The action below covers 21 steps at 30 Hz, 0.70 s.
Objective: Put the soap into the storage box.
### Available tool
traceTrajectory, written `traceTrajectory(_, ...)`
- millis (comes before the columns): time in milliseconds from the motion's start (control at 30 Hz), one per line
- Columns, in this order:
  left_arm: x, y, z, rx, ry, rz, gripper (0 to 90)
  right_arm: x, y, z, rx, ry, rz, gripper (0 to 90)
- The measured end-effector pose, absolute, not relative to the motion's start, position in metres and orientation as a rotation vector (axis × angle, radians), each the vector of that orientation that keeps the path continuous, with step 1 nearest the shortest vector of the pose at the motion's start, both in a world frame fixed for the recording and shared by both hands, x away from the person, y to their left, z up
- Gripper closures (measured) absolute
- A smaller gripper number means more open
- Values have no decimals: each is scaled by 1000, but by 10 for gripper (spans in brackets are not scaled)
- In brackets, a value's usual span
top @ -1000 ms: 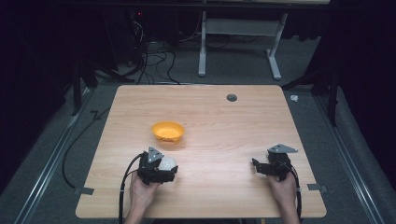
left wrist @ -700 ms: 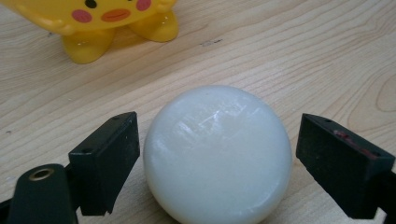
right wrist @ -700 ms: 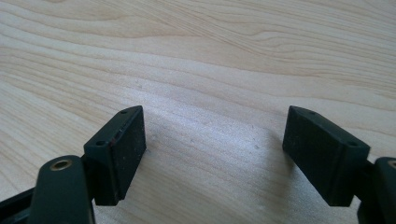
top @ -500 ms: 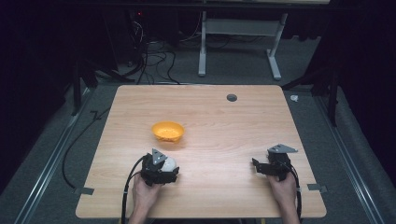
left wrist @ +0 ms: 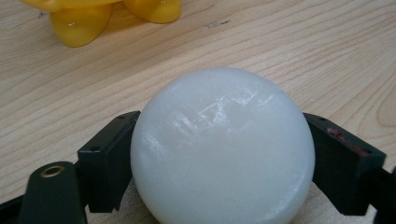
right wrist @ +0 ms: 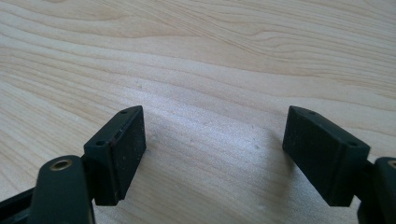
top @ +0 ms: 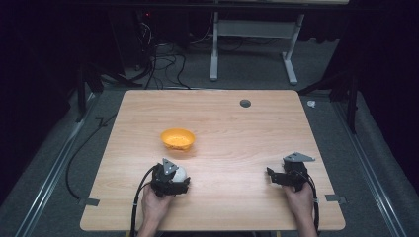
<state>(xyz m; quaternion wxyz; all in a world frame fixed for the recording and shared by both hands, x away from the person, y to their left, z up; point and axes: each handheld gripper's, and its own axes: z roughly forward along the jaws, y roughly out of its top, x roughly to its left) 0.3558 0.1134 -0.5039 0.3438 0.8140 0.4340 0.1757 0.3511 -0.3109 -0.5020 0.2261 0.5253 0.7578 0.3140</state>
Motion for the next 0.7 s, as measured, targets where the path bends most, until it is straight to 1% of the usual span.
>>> traceTrajectory(200,356,115,-504,2107,1126,458,238,351,-311,-502,1448,2089,865,222)
traceTrajectory(700,355,116,-504,2100,1117,460,244,351,-311,-502,1448,2089,865,222)
